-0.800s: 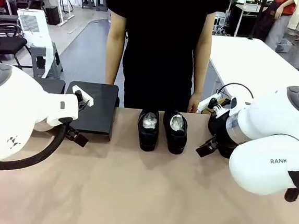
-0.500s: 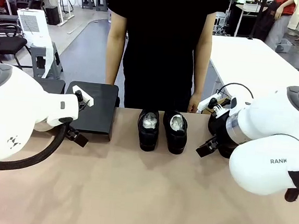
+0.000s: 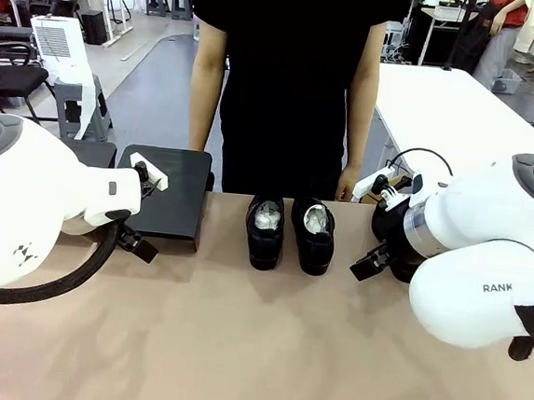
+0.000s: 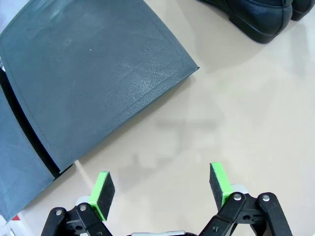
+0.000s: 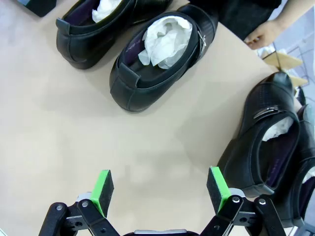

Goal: Organize the shoes by placing them on the stand.
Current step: Pick up one Shoe and place it in the middle of the table.

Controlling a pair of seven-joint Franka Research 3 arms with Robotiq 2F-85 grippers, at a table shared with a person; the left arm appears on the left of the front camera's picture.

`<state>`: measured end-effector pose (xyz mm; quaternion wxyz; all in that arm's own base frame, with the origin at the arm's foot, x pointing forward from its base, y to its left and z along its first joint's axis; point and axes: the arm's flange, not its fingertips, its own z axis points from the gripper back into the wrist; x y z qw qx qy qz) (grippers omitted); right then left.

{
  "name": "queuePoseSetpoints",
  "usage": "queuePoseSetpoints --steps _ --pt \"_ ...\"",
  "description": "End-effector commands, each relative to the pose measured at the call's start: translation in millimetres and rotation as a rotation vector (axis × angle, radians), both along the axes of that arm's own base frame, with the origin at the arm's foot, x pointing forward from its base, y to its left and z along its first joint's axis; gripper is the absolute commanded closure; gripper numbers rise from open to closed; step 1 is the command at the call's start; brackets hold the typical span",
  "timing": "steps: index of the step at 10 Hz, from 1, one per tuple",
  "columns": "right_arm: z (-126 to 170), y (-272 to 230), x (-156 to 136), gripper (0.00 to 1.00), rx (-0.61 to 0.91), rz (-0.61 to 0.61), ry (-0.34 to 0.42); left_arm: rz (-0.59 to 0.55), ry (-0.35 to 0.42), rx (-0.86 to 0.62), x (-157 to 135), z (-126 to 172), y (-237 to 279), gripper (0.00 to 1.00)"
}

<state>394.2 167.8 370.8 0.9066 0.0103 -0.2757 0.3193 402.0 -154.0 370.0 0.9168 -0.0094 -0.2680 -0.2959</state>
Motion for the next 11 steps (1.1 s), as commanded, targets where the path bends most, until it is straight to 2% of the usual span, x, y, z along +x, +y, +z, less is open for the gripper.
queuePoseSetpoints --steps 1,6,8,9,10,11 --pt "0 0 0 0.0 0.001 0.0 0.0 0.003 0.0 -0.002 1 0 1 0.0" --pt "0 0 0 0.0 0.0 0.0 0.0 0.0 0.0 0.0 0 0 0 0.0" --pt "36 -13 -12 0.0 0.036 -0.084 -0.011 0.068 -0.094 -0.046 -20 43 21 0.0" --pt "54 -24 -16 0.0 0.077 -0.111 -0.005 0.095 -0.108 -0.078 -25 59 37 0.0" --pt "71 -32 -20 0.0 0.117 -0.127 -0.004 0.099 -0.113 -0.113 -32 74 49 0.0" --pt "88 -45 -22 0.0 0.177 -0.148 0.005 0.067 -0.07 -0.167 -39 91 61 0.0"
